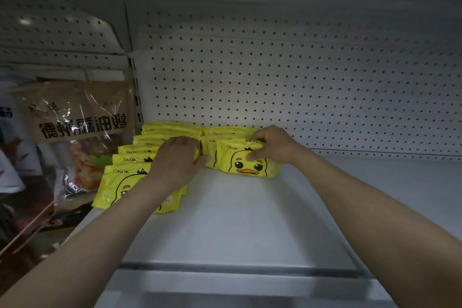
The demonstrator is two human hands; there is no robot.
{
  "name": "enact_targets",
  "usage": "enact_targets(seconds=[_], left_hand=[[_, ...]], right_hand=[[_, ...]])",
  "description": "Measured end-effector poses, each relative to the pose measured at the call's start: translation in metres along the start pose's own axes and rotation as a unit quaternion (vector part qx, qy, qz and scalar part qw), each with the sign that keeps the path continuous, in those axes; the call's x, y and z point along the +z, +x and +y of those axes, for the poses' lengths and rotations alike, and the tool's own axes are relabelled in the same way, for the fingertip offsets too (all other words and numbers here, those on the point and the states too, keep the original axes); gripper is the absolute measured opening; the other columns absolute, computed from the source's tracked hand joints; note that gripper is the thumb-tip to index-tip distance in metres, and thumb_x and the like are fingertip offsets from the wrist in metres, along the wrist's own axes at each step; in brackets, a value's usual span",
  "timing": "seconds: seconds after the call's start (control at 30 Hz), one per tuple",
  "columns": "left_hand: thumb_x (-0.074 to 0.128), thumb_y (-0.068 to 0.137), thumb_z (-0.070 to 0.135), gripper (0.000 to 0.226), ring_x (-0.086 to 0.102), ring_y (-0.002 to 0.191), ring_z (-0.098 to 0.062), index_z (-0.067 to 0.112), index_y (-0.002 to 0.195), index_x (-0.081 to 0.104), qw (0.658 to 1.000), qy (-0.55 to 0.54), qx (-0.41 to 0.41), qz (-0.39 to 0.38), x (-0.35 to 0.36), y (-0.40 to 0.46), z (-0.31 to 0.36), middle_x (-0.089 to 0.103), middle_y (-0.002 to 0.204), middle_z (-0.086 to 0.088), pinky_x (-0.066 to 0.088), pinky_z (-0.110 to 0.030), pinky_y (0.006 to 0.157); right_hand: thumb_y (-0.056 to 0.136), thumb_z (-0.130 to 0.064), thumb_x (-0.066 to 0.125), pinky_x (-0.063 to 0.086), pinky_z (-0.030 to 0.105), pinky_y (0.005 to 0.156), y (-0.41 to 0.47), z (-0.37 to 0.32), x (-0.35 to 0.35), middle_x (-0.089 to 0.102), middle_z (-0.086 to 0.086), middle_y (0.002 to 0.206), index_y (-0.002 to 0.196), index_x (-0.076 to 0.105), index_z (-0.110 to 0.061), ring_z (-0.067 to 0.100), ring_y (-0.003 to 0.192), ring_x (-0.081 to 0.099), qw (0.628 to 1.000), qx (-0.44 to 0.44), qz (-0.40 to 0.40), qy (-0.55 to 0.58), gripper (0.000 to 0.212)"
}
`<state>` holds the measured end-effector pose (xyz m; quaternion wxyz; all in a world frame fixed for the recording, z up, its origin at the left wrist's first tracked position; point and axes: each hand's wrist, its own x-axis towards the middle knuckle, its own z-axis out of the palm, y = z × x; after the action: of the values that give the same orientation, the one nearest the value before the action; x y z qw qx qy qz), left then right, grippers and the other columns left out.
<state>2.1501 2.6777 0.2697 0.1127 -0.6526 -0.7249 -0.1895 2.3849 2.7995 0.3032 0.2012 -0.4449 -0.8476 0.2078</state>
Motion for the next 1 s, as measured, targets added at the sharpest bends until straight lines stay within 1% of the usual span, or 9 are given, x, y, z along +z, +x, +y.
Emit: enact_targets(seconds=[0.07,0.17,0.23,0.3,0.4,0.47,0.53,0.73,1.0], left_hand=[[0.045,0.093,0.055,0.054,0.042,0.125,-0.027,0.017,0.130,0.052,1.000,0.004,0.005,0.010,0.002,-0.004,-0.002,0.054,0.132,-0.006,0.034,-0.037,0.104],[0.047,0.093,0.053,0.052,0.043,0.124,-0.029,0.016,0.128,0.053,0.999,0.018,0.013,0.024,0.006,-0.007,-0.002,0.056,0.128,-0.007,0.031,-0.038,0.106],[0.048,0.093,0.052,0.052,0.042,0.125,-0.029,0.016,0.129,0.053,0.999,0.023,0.015,0.033,0.007,-0.008,0.000,0.055,0.128,-0.007,0.028,-0.039,0.108],[0.047,0.093,0.052,0.052,0.042,0.125,-0.028,0.017,0.131,0.051,0.999,0.032,0.014,0.038,0.007,-0.007,0.001,0.055,0.129,-0.007,0.026,-0.038,0.109],[0.045,0.094,0.053,0.051,0.042,0.125,-0.027,0.019,0.131,0.051,0.998,0.047,0.011,0.037,0.008,-0.006,0.002,0.054,0.128,-0.005,0.024,-0.037,0.109],[0.046,0.093,0.054,0.051,0.043,0.125,-0.027,0.019,0.130,0.052,0.998,0.047,0.013,0.040,0.010,-0.006,0.002,0.055,0.127,-0.006,0.024,-0.037,0.109],[0.048,0.092,0.053,0.051,0.045,0.123,-0.028,0.018,0.128,0.054,0.998,0.047,0.017,0.047,0.010,-0.006,0.001,0.057,0.125,-0.007,0.025,-0.038,0.109],[0.044,0.093,0.055,0.051,0.045,0.122,-0.028,0.017,0.126,0.053,0.997,0.063,0.019,0.045,0.010,-0.006,0.001,0.057,0.125,-0.006,0.027,-0.038,0.108],[0.041,0.094,0.054,0.053,0.041,0.127,-0.030,0.014,0.128,0.050,0.998,0.064,-0.012,-0.016,-0.004,-0.007,0.013,0.054,0.129,-0.011,0.028,-0.042,0.110]], right_hand=[[0.064,-0.034,0.091,0.048,0.029,0.093,0.007,-0.003,0.011,0.068,-0.003,0.112,0.121,0.069,-0.021,0.014,0.107,0.061,1.000,-0.005,-0.003,-0.006,0.062],[0.068,-0.034,0.088,0.046,0.027,0.094,0.010,-0.007,0.016,0.065,-0.003,0.118,0.125,0.065,-0.022,0.014,0.112,0.058,1.000,-0.016,0.005,-0.023,0.062],[0.070,-0.037,0.086,0.046,0.029,0.094,0.010,-0.009,0.018,0.064,-0.003,0.123,0.128,0.062,-0.025,0.016,0.115,0.057,0.998,-0.027,0.014,-0.060,0.064],[0.070,-0.043,0.084,0.047,0.036,0.096,0.009,-0.011,0.021,0.060,-0.002,0.128,0.132,0.057,-0.030,0.019,0.119,0.054,0.992,-0.039,0.017,-0.122,0.070],[0.068,-0.048,0.083,0.043,0.033,0.090,0.006,-0.016,0.028,0.051,-0.002,0.128,0.137,0.049,-0.033,0.018,0.125,0.041,0.979,-0.060,0.032,-0.193,0.079],[0.067,-0.047,0.084,0.041,0.031,0.086,0.004,-0.018,0.031,0.049,-0.002,0.125,0.137,0.048,-0.032,0.017,0.124,0.039,0.973,-0.076,0.063,-0.211,0.081],[0.067,-0.045,0.084,0.044,0.033,0.086,0.003,-0.018,0.035,0.048,-0.001,0.123,0.137,0.049,-0.031,0.019,0.122,0.040,0.969,-0.081,0.085,-0.219,0.079],[0.077,-0.043,0.077,0.047,0.036,0.091,-0.001,-0.024,0.044,0.049,0.002,0.129,0.140,0.047,-0.029,0.022,0.125,0.041,0.960,-0.059,0.088,-0.258,0.072],[0.082,-0.044,0.072,0.044,0.039,0.094,-0.019,-0.044,0.050,0.048,0.003,0.138,0.142,0.044,-0.024,0.024,0.129,0.041,0.951,-0.021,0.102,-0.290,0.069]])
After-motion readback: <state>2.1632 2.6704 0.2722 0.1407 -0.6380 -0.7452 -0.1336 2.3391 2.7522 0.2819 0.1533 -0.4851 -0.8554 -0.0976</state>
